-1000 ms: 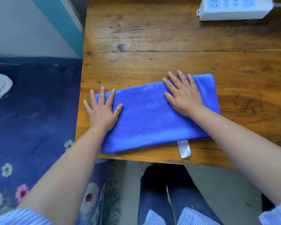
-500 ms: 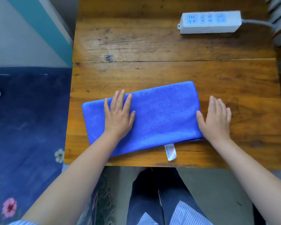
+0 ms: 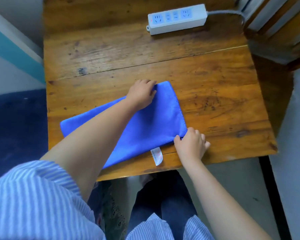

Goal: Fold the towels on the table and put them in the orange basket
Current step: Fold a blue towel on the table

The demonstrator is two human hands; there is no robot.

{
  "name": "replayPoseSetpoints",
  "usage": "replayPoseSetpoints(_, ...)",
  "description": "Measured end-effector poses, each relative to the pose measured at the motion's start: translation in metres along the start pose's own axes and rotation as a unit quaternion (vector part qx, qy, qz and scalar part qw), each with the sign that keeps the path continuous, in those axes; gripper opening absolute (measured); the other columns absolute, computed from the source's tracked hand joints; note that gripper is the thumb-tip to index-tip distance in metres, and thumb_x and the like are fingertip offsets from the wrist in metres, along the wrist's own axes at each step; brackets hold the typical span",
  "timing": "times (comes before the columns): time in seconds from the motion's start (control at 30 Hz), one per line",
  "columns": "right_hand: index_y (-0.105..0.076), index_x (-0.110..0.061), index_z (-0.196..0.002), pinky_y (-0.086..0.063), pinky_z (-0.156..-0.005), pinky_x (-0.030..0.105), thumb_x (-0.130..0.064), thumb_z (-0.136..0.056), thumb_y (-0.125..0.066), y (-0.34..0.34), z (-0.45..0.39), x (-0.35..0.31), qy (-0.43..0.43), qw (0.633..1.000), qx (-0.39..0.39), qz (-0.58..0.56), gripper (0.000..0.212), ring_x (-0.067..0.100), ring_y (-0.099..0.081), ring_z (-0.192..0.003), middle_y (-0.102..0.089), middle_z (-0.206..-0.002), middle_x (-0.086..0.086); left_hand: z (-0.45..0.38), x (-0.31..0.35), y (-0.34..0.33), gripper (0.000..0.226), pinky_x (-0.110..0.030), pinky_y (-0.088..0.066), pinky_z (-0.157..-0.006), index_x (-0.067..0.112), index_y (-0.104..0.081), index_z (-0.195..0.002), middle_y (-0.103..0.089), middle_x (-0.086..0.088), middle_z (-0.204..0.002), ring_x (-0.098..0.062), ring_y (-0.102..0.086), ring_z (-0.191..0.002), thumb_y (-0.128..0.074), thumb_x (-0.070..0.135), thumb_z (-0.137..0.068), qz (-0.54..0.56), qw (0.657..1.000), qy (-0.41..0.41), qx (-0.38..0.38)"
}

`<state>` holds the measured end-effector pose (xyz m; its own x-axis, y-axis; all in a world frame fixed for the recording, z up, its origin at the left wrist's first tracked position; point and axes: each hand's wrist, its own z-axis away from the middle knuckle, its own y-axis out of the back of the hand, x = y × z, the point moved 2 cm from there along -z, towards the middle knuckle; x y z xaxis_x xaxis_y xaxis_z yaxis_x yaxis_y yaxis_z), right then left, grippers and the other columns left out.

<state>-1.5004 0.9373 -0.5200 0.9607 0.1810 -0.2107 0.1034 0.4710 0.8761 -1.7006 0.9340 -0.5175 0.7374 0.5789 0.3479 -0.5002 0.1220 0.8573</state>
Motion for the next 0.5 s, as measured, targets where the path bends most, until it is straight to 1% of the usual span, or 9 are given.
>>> replayPoseSetpoints(0.07,-0.057,-0.006,-0.099,-0.029,-0.089,0.039,-0.022,-0.085,-0.053,0.000,-0.001,-0.002,-0.013,1.000,0.003,-0.005,0.022,0.030,-0.044,-0.111,-0.059,-0.110,0.012,-0.010,0.010,0.004,0.052,-0.032,-0.034,-0.099,0.013,-0.031,-0.141,-0.046,-0.012,-0.135,-0.029,-0.042,-0.123,-0.048,0.021,-0.093,0.060,0.998,0.015,-0.027)
replayPoseSetpoints(0.13,-0.059,-0.007,-0.098,-0.027,-0.087,0.039,-0.020,-0.084,-0.053,0.000,-0.001,-0.006,0.000,1.000,0.008,0.018,0.020,0.029,-0.042,-0.111,-0.058,-0.110,0.011,-0.014,0.015,0.008,0.063,-0.028,-0.037,-0.094,0.018,-0.026,-0.144,-0.049,-0.011,-0.131,-0.027,-0.046,-0.120,-0.057,0.023,-0.089,0.129,0.990,0.042,-0.048)
replayPoseSetpoints(0.23,-0.058,-0.009,-0.099,-0.027,-0.086,0.039,-0.020,-0.083,-0.053,0.001,-0.003,-0.006,-0.005,1.000,0.006,0.027,0.020,0.029,-0.041,-0.110,-0.056,-0.111,0.011,-0.021,0.020,0.011,0.061,-0.026,-0.039,-0.087,0.021,-0.034,-0.140,-0.053,-0.012,-0.120,-0.026,-0.051,-0.109,-0.062,0.016,-0.085,0.183,0.979,0.054,-0.076)
replayPoseSetpoints(0.3,-0.057,-0.008,-0.099,-0.029,-0.084,0.039,-0.016,-0.082,-0.053,-0.001,0.000,-0.006,-0.010,1.000,0.016,0.018,0.019,0.030,-0.043,-0.108,-0.055,-0.109,0.012,-0.022,0.025,0.015,0.055,-0.023,-0.040,-0.077,0.020,-0.042,-0.135,-0.053,-0.008,-0.098,-0.024,-0.050,-0.092,-0.061,0.010,-0.084,0.181,0.978,0.039,-0.096)
replayPoseSetpoints(0.33,-0.057,-0.007,-0.095,-0.032,-0.081,0.039,-0.011,-0.079,-0.056,-0.002,0.003,-0.008,0.001,0.999,0.036,0.016,0.016,0.031,-0.047,-0.102,-0.057,-0.103,0.014,-0.022,0.025,0.017,0.053,-0.020,-0.040,-0.070,0.020,-0.045,-0.132,-0.050,-0.004,-0.087,-0.021,-0.046,-0.086,-0.060,0.006,-0.084,0.175,0.979,0.025,-0.103)
replayPoseSetpoints(0.37,-0.059,-0.005,-0.086,-0.038,-0.075,0.039,-0.005,-0.072,-0.062,-0.001,0.008,-0.012,0.018,0.998,0.063,0.012,0.014,0.033,-0.053,-0.092,-0.060,-0.093,0.016,-0.022,0.026,0.021,0.051,-0.016,-0.038,-0.064,0.022,-0.047,-0.130,-0.045,-0.002,-0.081,-0.020,-0.043,-0.082,-0.059,0.003,-0.084,0.165,0.980,0.009,-0.110)
replayPoseSetpoints(0.43,-0.059,-0.004,-0.065,-0.047,-0.056,0.034,0.006,-0.052,-0.072,0.001,0.015,-0.016,0.043,0.993,0.111,0.000,0.021,0.034,-0.060,-0.066,-0.061,-0.067,0.017,-0.022,0.028,0.027,0.047,-0.012,-0.034,-0.059,0.021,-0.054,-0.123,-0.043,-0.003,-0.084,-0.019,-0.040,-0.080,-0.058,-0.001,-0.083,0.133,0.982,-0.024,-0.134)
replayPoseSetpoints(0.47,-0.057,-0.005,-0.060,-0.047,-0.050,0.032,0.008,-0.047,-0.073,0.000,0.017,-0.016,0.055,0.992,0.117,-0.002,0.024,0.033,-0.059,-0.059,-0.060,-0.061,0.015,-0.021,0.028,0.031,0.041,-0.012,-0.034,-0.058,0.018,-0.057,-0.118,-0.045,-0.004,-0.087,-0.019,-0.041,-0.079,-0.058,-0.002,-0.082,0.115,0.983,-0.036,-0.140)
replayPoseSetpoints(0.5,-0.057,-0.005,-0.059,-0.046,-0.049,0.031,0.008,-0.046,-0.071,-0.001,0.018,-0.015,0.065,0.991,0.114,-0.001,0.024,0.032,-0.059,-0.058,-0.060,-0.059,0.014,-0.022,0.028,0.034,0.035,-0.013,-0.034,-0.056,0.013,-0.060,-0.111,-0.047,-0.005,-0.087,-0.019,-0.042,-0.075,-0.058,-0.004,-0.080,0.096,0.984,-0.047,-0.144)
